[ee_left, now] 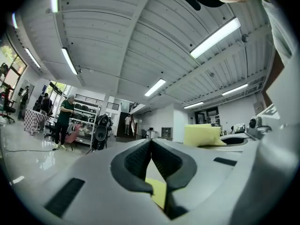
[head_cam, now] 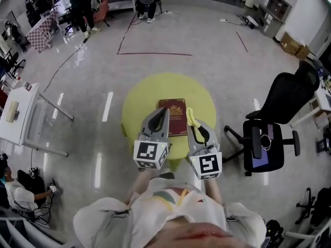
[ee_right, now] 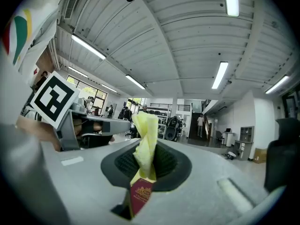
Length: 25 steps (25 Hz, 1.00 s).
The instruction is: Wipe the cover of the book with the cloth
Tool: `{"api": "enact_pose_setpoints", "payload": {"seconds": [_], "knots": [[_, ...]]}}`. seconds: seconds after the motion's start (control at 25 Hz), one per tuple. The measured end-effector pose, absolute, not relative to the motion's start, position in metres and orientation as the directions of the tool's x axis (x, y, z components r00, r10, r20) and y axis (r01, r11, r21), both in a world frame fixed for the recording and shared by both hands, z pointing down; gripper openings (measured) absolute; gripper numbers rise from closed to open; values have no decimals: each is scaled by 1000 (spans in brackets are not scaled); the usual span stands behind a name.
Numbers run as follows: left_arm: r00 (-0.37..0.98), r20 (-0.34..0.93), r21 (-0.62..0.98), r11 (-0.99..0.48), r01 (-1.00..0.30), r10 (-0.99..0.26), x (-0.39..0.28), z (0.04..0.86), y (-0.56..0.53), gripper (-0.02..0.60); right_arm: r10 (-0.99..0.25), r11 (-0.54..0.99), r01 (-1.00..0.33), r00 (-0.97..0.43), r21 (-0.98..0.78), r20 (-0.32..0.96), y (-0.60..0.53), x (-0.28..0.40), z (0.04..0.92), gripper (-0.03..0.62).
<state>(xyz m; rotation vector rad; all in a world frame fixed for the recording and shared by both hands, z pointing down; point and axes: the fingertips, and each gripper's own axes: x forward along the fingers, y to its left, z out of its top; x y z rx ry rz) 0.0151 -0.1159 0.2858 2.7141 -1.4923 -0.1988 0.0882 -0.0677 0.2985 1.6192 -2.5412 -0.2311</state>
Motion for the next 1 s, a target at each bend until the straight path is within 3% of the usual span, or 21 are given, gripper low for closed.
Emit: {"api": "enact_pose_setpoints", "payload": {"seconds": [0.48,1.0], "knots": [[544,-11,97,-542,-834,-839,23,292,-201,15,-940,338,-929,-324,152,106,-141,127,314,31],[454,-31,83,-455,-886,-890,44,272,-229,15,-927,374,-915,-368,148,71,-177,170,298,31]]}}
